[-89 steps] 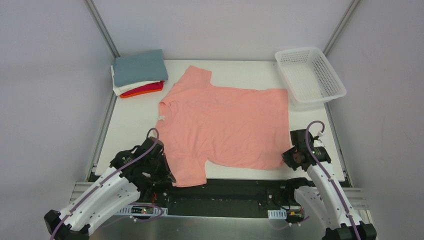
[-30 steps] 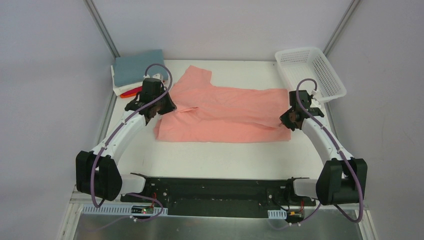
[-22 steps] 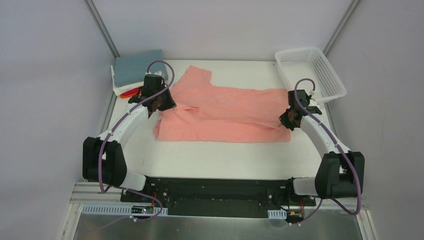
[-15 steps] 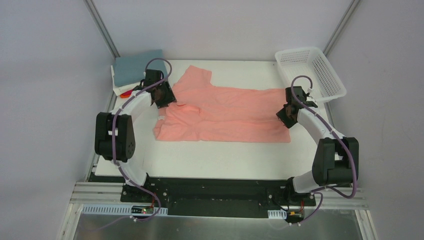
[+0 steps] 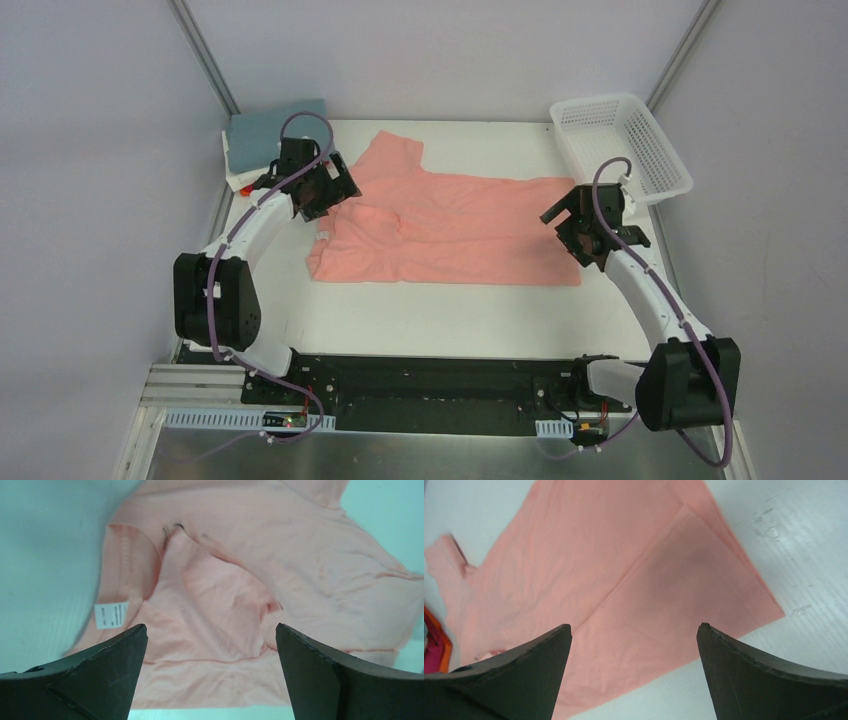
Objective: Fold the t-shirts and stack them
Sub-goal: Fold the flattened tshirt in 1/3 of the way, then grab the side of the flattened tshirt furthest away from the robot with both arms
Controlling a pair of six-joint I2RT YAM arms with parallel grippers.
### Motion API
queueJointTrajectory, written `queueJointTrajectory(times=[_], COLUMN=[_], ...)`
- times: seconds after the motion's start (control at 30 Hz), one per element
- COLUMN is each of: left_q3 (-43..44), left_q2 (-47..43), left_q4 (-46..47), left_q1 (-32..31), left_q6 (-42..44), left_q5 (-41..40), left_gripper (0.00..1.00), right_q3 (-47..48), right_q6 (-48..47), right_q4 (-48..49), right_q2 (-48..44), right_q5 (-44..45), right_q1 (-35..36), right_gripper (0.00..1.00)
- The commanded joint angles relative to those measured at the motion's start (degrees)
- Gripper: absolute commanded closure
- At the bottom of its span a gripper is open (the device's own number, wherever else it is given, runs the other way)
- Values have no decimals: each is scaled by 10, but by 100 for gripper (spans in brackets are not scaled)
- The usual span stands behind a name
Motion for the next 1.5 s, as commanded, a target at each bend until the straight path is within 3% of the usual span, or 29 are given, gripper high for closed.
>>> queueJointTrajectory(times=[0.0,0.23,0.47,0.7,0.9,1.07,1.27,1.47], left_q3=[-39,-77,-174,-335,-411,-454,-465,-430], left_q2=[-5,44,49,-88,-258,-385,-429,-396], left_q4=[3,15,20,14,-83,-111,-120,-124], left_q1=[-32,-35,-35,-35,-36,-36,-37,-37], left_q6=[-13,-21,-33,-78,-116,-133,-148,-142], left_q5=[53,66,52,42,0,13,19,-11], left_gripper=[1,1,1,1,1,1,1,1], right_q3=[-15,20,-29,-137,-216,-233,-242,-235], right_q6=[-43,-51,-29,-13,15,26,39,67], right_q4=[44,59,28,-16,-85,-163,-170,-201], right_q2=[41,163,182,80,-51,-136,-168,-194], right_q5=[-74,-84,-63,-85,-140,-146,-171,-147], right_q1=[23,35,35,36,41,46,49,50], right_gripper=[1,1,0,1,1,0,1,0])
